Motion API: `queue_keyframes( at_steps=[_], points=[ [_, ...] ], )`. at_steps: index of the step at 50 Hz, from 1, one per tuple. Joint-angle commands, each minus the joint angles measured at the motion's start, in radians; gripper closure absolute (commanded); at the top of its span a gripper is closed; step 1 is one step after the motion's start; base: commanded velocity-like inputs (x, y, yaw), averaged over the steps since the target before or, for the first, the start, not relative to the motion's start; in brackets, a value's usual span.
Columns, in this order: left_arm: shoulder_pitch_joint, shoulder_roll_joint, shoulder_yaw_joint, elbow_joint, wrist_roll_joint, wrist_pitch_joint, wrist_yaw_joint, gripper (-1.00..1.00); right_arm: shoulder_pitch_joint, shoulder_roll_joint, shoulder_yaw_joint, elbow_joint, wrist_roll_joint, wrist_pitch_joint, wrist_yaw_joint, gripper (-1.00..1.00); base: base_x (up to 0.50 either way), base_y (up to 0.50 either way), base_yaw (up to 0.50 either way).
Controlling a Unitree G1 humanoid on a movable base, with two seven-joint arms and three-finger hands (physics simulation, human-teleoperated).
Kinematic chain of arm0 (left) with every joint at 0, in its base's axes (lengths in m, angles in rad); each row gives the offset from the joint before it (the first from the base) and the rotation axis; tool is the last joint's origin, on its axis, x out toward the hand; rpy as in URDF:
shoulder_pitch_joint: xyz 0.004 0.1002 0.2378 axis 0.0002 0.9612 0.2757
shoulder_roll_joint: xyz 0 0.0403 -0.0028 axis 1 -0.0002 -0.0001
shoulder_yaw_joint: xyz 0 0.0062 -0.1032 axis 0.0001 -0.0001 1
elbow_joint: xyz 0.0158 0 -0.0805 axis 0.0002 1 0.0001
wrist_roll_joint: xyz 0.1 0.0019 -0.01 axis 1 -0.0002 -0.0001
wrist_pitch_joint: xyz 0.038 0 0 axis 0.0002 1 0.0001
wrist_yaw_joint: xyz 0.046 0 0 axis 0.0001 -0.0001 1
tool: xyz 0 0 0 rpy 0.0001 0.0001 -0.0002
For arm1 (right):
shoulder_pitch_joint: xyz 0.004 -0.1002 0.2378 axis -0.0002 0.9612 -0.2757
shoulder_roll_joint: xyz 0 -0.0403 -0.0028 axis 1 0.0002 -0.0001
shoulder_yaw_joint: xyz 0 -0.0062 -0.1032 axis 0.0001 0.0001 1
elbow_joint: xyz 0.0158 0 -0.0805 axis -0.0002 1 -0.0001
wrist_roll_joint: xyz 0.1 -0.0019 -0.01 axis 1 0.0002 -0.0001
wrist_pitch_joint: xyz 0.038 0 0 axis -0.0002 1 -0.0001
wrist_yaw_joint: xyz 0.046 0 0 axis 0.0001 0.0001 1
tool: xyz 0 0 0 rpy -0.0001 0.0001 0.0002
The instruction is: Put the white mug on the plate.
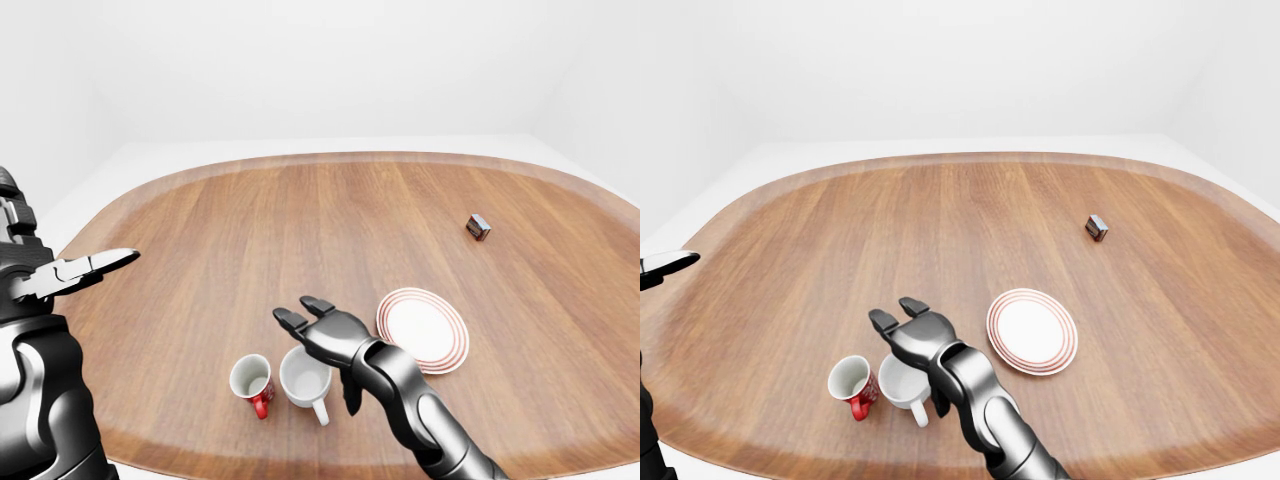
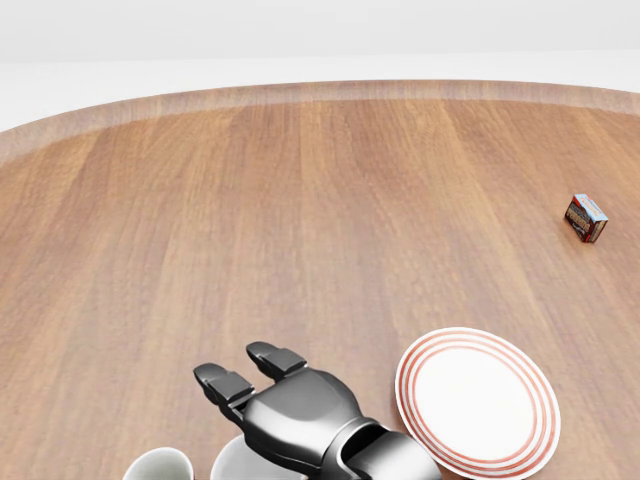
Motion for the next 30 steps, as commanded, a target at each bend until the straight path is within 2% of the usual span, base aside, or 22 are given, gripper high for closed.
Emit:
queue_keyframes(
  at_steps=[1, 6, 16, 22, 30],
  points=[
    [0.000, -0.001, -0.001, 0.000, 0.001, 0.000, -0.001, -1.00, 0.079, 0.090, -0.092, 0.058, -0.102, 0.000, 0.000, -1.00, 0.00, 0.00, 0.00],
    [0.001, -0.001, 0.000, -0.001, 0.001, 0.000, 0.000, -1.00, 0.096, 0.083, -0.065, 0.057, -0.114, 0.000, 0.000, -1.00, 0.00, 0.00, 0.00],
    [0.000, -0.001, 0.001, 0.000, -0.001, 0.000, 0.000, -1.00, 0.108, 0.101, -0.069, 0.072, -0.136, 0.000, 0.000, -1.00, 0.00, 0.00, 0.00],
    [0.001, -0.002, -0.001, 0.002, 0.001, 0.000, -0.002, -1.00, 0.099, 0.075, -0.042, 0.058, -0.120, 0.000, 0.000, -1.00, 0.00, 0.00, 0.00],
    [0.000, 0.000, 0.000, 0.008, -0.001, 0.000, -0.002, -1.00, 0.106, 0.146, -0.114, 0.116, -0.170, 0.000, 0.000, -1.00, 0.00, 0.00, 0.00]
  ],
)
